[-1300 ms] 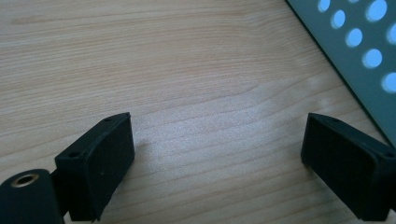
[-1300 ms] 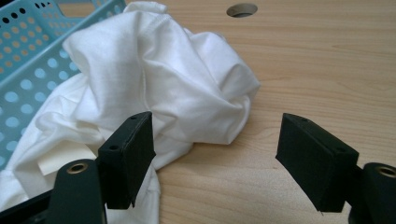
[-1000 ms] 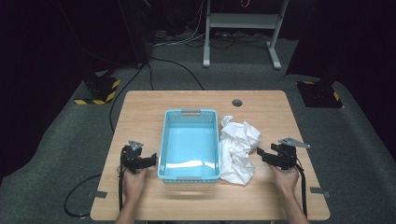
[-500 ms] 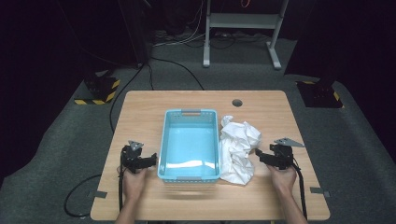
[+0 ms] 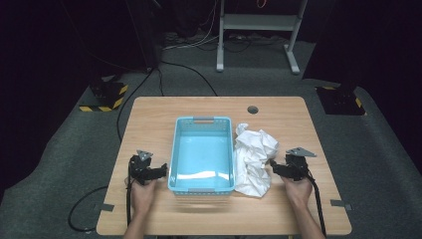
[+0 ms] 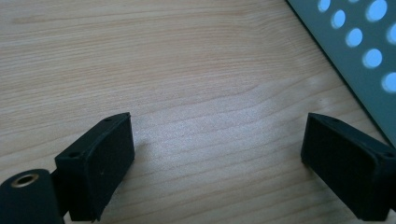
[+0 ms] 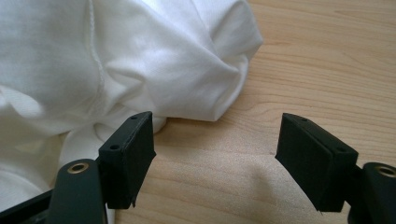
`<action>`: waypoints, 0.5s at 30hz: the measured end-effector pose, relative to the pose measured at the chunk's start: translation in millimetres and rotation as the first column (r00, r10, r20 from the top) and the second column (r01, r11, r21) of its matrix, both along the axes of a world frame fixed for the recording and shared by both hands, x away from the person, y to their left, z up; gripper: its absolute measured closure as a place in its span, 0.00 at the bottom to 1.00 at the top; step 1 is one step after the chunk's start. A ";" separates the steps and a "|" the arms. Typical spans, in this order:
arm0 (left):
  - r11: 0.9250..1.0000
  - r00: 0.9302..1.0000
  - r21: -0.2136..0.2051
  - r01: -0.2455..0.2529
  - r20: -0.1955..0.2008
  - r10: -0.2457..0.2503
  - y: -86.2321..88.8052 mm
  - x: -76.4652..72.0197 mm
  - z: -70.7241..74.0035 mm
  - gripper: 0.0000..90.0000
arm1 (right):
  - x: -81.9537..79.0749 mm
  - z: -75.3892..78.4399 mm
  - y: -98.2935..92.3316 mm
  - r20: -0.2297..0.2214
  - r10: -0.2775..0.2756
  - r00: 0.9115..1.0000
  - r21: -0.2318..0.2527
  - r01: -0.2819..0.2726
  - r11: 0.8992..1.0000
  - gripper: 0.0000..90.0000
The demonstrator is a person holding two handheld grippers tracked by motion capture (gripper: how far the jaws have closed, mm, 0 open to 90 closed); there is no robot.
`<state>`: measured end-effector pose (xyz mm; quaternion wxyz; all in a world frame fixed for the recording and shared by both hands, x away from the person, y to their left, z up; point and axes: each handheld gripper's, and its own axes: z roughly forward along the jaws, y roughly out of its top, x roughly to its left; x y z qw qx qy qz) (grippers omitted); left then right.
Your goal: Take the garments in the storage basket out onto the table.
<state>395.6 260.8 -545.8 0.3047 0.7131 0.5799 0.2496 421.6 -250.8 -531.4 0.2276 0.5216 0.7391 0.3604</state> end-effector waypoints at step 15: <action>1.000 1.000 0.000 0.000 0.000 0.000 0.0 0.0 0.0 0.11 | 3.6 -12.9 3.2 -0.017 -0.028 0.999 -0.015 0.028 1.000 0.29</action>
